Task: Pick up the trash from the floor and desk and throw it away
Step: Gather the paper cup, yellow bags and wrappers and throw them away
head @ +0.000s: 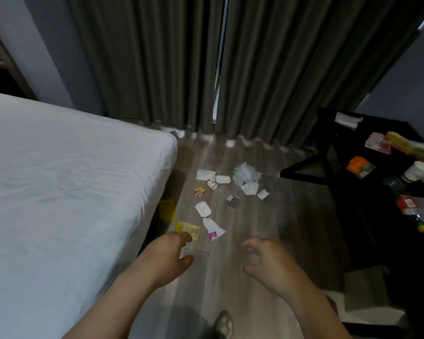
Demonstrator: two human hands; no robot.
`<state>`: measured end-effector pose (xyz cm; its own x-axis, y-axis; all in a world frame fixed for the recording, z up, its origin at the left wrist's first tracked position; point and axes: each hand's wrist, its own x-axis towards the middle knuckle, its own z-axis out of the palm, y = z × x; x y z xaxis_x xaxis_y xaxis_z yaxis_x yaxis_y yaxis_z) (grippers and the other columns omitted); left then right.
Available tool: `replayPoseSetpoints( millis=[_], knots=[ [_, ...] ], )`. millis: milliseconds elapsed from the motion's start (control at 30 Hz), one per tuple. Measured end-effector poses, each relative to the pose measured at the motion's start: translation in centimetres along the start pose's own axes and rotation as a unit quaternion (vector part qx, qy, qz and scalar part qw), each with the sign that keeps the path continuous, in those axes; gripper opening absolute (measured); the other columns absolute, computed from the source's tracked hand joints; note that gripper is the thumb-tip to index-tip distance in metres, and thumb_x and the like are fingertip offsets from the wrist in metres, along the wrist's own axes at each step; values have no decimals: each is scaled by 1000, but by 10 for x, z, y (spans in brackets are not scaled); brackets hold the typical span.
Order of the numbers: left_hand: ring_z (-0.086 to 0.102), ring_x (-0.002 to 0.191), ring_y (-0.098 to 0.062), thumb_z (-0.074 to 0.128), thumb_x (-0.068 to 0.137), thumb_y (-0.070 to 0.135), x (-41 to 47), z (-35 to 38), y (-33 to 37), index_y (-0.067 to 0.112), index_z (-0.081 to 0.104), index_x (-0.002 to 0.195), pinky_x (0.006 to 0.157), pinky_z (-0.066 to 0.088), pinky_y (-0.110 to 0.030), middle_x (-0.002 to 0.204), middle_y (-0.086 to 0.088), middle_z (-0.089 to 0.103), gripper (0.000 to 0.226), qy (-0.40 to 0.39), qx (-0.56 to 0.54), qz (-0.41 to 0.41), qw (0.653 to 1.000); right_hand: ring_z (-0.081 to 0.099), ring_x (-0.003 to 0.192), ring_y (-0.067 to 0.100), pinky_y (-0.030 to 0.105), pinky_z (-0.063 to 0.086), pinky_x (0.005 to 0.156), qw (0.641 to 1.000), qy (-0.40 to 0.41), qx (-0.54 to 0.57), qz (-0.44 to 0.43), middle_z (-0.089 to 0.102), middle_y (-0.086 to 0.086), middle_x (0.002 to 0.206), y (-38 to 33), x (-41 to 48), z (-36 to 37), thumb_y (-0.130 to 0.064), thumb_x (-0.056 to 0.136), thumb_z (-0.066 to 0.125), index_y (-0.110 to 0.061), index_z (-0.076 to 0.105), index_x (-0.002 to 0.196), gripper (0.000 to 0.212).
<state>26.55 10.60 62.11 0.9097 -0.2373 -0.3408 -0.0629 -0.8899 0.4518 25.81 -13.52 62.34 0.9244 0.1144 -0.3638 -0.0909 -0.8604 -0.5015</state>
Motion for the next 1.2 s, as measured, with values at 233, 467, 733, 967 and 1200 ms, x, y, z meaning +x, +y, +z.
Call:
replayPoseSetpoints(
  millis=[233,467,733,967,1200],
  knots=[
    [57,111,-13,58,89,39,93,-18,8,25,49,133,89,42,-20,126,2,58,47,-2,8,-21,1000,57,99,3,15,44,78,1000,-18,-3,-10,61,-11,115,22,99,-33,-30,77,71,-28,60,117,42],
    [57,113,-14,59,90,37,191,-34,34,25,49,132,94,47,-23,129,3,56,46,-10,-5,-45,999,61,96,10,21,48,80,998,-40,-20,-33,65,-7,106,47,202,-88,-27,74,70,-26,64,107,34],
    [57,109,-12,58,90,40,278,-39,27,26,48,132,91,45,-21,126,4,56,45,-49,6,-69,996,57,101,9,17,39,75,997,-65,-44,-15,61,-7,119,66,291,-107,-29,80,68,-27,58,121,43],
    [58,109,-13,58,89,40,354,-52,-10,26,49,131,87,45,-21,126,3,57,44,-66,16,-83,994,54,102,8,15,39,77,997,-71,-39,-6,58,-4,120,66,368,-108,-26,83,67,-24,56,124,42],
    [59,107,-13,58,91,36,443,-52,-56,24,49,131,91,47,-22,127,1,57,43,-96,11,-75,993,56,113,12,19,44,91,996,-80,-44,16,57,-3,129,60,451,-89,-22,87,64,-23,54,127,40]
  ],
)
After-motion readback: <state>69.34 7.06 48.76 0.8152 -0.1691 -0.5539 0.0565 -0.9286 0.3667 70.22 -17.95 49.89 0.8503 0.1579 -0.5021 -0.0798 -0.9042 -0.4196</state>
